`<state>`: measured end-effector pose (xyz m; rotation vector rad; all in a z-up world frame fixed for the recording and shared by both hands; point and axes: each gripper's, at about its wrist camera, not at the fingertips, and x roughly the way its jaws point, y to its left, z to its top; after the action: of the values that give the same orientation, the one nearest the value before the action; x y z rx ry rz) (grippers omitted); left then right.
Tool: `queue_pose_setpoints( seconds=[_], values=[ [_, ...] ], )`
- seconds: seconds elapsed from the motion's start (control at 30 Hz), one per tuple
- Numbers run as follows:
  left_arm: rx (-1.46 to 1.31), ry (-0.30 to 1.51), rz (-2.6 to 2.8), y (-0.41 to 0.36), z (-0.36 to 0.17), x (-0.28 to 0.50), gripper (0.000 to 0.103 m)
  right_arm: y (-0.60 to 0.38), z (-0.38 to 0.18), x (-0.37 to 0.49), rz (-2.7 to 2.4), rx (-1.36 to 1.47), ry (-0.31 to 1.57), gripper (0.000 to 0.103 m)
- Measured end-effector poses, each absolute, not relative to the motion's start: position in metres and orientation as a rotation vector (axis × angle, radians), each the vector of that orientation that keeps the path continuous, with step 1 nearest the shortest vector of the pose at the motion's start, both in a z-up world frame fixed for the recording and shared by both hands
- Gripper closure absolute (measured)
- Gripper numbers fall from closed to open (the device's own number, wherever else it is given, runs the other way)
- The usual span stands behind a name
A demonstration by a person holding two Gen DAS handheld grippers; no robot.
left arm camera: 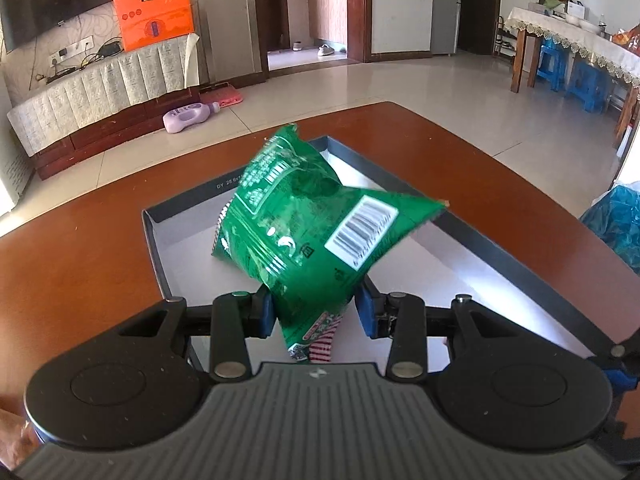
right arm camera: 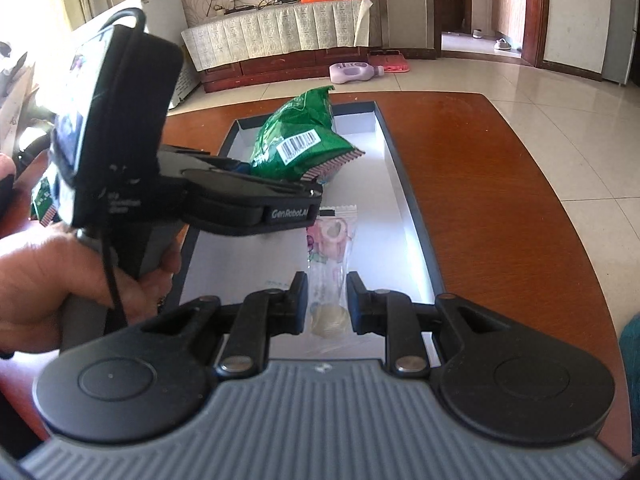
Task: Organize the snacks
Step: 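Carry the green bag into the tray and open the left tool while the right tool carries the candy stick, then open the right tool to drop the candy stick into the tray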
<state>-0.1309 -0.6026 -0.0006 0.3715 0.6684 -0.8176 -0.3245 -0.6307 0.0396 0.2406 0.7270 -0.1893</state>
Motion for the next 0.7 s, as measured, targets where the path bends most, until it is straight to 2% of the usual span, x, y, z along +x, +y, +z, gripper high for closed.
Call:
queue_pose_setpoints(
  seconds=[0.23,0.27,0.4,0.7],
  values=[
    [0.362,0.73,-0.806,-0.6,-0.005,-0.114,0.056,-0.629,0.039,-0.317,-0.197,0.225,0.751,0.08],
    [0.374,0.728,-0.803,-0.6,-0.004,-0.113,0.053,-0.628,0.039,-0.316,-0.198,0.224,0.754,0.08],
    [0.417,0.742,-0.802,-0.604,-0.003,-0.118,0.03,-0.628,0.037,-0.311,-0.2,0.222,0.769,0.08],
    [0.485,0.739,-0.75,-0.596,0.008,-0.137,0.011,-0.631,0.032,-0.303,-0.22,0.218,0.791,0.078]
  ],
)
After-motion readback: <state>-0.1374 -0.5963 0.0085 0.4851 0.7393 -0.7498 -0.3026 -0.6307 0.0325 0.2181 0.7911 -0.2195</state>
